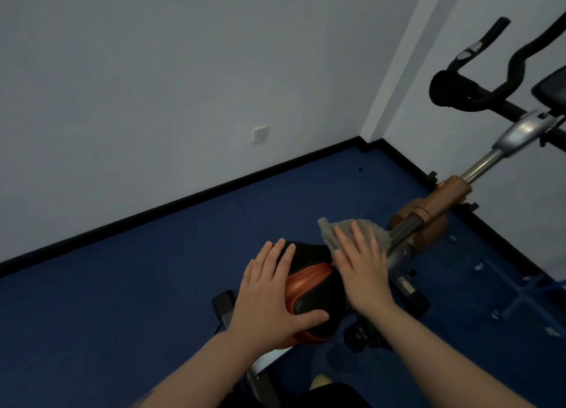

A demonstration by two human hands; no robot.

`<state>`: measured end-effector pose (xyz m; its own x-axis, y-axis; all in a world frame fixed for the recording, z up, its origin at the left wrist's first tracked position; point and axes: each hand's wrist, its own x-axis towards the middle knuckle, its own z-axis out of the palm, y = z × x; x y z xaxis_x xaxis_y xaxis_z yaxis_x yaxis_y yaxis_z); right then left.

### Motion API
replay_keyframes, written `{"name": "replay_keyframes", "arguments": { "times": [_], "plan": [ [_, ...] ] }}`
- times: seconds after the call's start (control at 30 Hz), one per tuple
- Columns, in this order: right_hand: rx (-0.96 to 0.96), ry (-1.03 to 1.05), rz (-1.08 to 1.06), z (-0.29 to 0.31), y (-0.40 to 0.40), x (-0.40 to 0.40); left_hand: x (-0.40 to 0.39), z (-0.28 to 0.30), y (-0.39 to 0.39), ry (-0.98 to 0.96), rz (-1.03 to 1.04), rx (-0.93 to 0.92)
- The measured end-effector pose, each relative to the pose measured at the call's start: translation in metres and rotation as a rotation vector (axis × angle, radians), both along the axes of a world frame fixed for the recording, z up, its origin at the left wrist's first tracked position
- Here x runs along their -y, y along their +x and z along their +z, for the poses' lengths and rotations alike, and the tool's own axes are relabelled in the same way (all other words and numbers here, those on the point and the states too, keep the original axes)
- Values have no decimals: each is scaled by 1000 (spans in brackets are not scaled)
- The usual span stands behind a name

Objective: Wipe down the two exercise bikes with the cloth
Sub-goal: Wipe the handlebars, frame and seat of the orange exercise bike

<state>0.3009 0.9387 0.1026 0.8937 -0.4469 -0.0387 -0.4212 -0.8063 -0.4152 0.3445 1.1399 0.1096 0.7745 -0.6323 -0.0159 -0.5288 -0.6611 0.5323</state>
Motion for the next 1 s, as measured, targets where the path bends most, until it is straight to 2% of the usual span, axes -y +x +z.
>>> {"name": "replay_keyframes", "arguments": {
  "times": [0.1, 0.17, 0.23, 0.3, 0.43, 0.5, 0.57, 0.63, 0.77, 0.83, 1.0],
  "plan": [
    [-85, 62, -242, 7, 17, 5, -3, 1, 0, 8, -29, 12],
    [-22, 161, -324, 7, 14, -25, -7, 0, 2, -12, -49, 25],
    [44, 255, -304, 0, -1, -57, -11, -1, 6, -73, -65, 9],
    [29, 266, -242, -4, -14, -68, -15, -3, 11, -159, -91, -38],
    [63, 429, -424, 13, 1, -56, -24, -3, 24, -289, -155, -166],
    [38, 359, -401, 18, -3, -74, -28, -4, 27, -326, -179, -214],
    [72, 190, -252, 10, -24, -100, -31, -5, 29, -358, -196, -271],
    [120, 185, -164, 6, -43, -113, -33, -5, 32, -384, -221, -313],
    [68, 390, -398, 19, -18, -97, -37, -5, 40, -348, -294, -303],
    [164, 405, -513, 23, -12, -108, -40, -6, 43, -323, -321, -291],
    [197, 344, -426, 8, -42, -157, -42, -8, 47, -294, -371, -204]
  ]
}}
